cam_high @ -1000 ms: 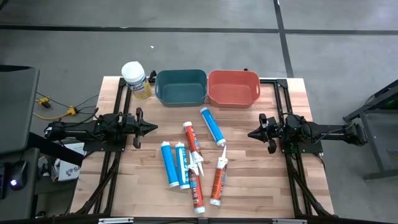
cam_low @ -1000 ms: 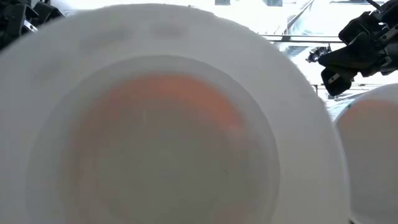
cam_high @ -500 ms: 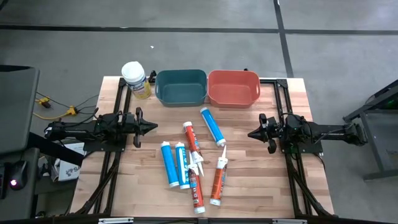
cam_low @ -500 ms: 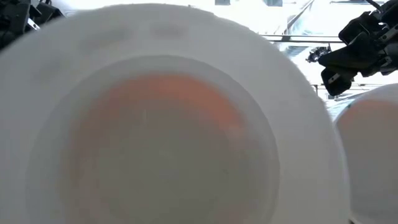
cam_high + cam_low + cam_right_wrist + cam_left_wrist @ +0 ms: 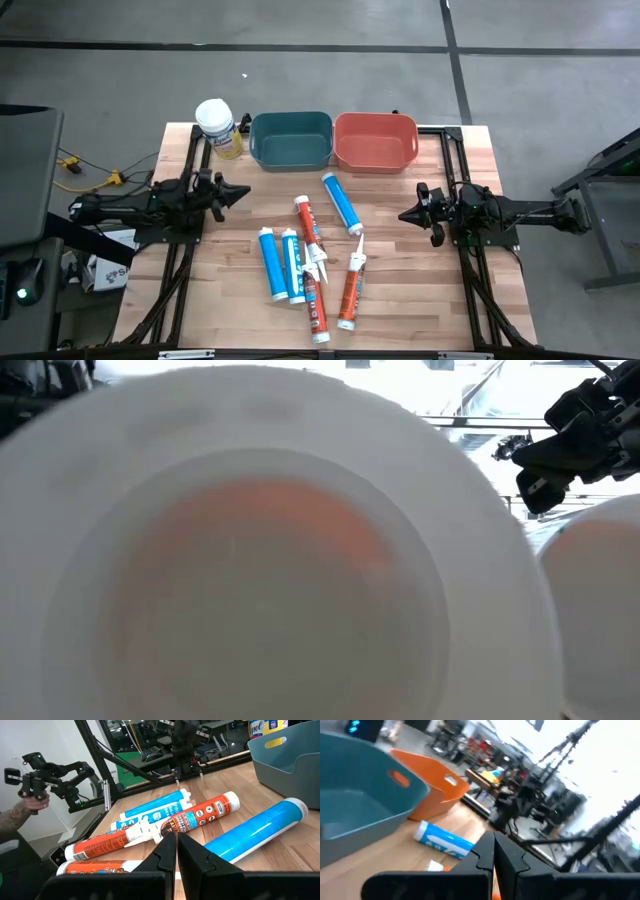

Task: Pick & place silicon tubes, Sealant and Lysol wipes
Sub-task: Put the left blue sealant into the blue bin

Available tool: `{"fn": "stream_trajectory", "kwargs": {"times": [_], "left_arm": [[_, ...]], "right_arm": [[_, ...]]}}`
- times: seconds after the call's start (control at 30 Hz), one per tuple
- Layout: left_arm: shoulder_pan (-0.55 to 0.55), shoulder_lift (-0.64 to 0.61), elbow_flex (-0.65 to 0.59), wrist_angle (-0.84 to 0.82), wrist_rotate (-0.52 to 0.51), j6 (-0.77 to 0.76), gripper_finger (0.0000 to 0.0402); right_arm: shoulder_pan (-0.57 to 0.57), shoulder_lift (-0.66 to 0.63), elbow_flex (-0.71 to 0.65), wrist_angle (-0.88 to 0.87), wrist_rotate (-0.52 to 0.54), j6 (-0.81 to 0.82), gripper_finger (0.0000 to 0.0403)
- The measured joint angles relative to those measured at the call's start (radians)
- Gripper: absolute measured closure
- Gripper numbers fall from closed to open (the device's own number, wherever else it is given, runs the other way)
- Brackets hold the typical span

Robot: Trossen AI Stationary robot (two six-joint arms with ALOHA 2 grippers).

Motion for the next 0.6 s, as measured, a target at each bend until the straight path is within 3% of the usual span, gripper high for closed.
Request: {"fn": "stream_trajectory", "kwargs": {"times": [0.33,0.6], "left_arm": [[0.000,0.235,0.101,-0.244,-0.093,-0.297,0.0401],[-0.035,0.539,0.329,-0.585,-0.086,-0.488,0.0402]], "right_arm": [[0.000,0.000,0.000,0.000,0.000,0.000,0.0391],[0.000,0.000,0.000,0.000,0.000,0.000,0.0391]]}}
